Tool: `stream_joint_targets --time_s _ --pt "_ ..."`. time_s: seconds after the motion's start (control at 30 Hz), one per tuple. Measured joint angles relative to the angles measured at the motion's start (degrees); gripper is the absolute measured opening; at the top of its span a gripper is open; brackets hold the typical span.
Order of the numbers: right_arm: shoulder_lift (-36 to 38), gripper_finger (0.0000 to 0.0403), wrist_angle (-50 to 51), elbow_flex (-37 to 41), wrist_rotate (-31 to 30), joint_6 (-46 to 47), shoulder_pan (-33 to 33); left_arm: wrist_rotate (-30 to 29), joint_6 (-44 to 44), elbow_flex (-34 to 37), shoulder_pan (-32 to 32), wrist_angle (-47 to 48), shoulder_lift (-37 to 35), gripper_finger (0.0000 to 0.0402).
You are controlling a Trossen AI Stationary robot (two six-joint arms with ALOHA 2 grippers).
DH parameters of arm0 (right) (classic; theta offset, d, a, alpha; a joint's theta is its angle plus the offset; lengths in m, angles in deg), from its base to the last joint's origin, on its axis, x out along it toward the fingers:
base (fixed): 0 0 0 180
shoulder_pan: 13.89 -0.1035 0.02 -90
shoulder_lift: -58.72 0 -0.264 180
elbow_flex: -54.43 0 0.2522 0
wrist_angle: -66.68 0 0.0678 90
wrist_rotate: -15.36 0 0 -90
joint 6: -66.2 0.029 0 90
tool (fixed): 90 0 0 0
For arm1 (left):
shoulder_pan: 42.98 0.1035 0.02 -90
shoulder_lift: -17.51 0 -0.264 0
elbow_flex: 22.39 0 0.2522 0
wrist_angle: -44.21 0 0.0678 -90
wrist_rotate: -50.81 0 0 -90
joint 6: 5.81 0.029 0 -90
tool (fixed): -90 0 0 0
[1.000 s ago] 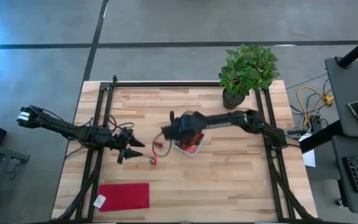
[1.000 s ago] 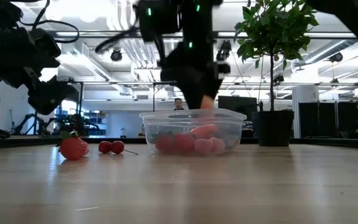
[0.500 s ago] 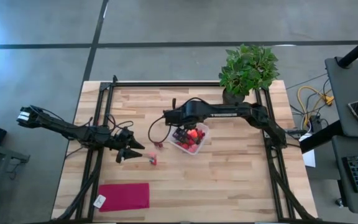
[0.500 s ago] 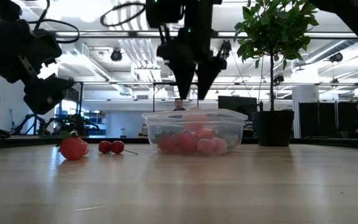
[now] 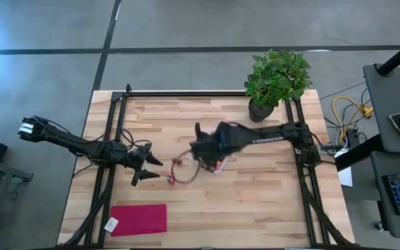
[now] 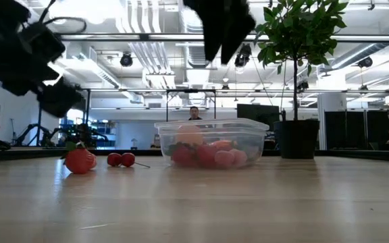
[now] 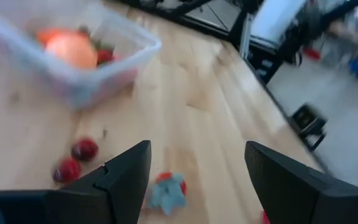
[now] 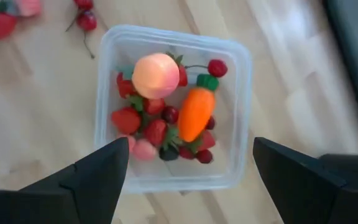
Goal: Pick and placing Produce into tupperware
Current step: Put the pink peach into the transparent container
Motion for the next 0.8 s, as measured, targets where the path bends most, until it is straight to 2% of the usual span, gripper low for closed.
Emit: stream_joint_targets --time_s 0.13,0.3,0.5,0.6,0.8 --pt "1.4 0.0336 1.2 0.0 -4.8 -0.3 -4.7 0.0 12.4 -3.8 0.0 2.8 3.4 0.0247" --pt "1.5 0.0336 6.4 0.4 -6.4 8.4 -8.7 0.0 22.9 -8.5 0.0 12.7 9.7 0.0247" --pt "1.5 0.0333 8.7 3.3 -4.7 20.1 -14.0 -0.1 24.7 -10.5 0.0 12.5 16.8 0.0247" --pt "1.7 0.0328 7.4 2.9 -6.8 28.4 -16.9 -0.3 24.7 -11.3 0.0 12.4 19.7 0.0247" --pt "2.7 0.0323 9.0 -2.1 -6.6 31.4 -19.0 -0.3 20.1 -13.7 0.0 12.6 22.6 0.0247"
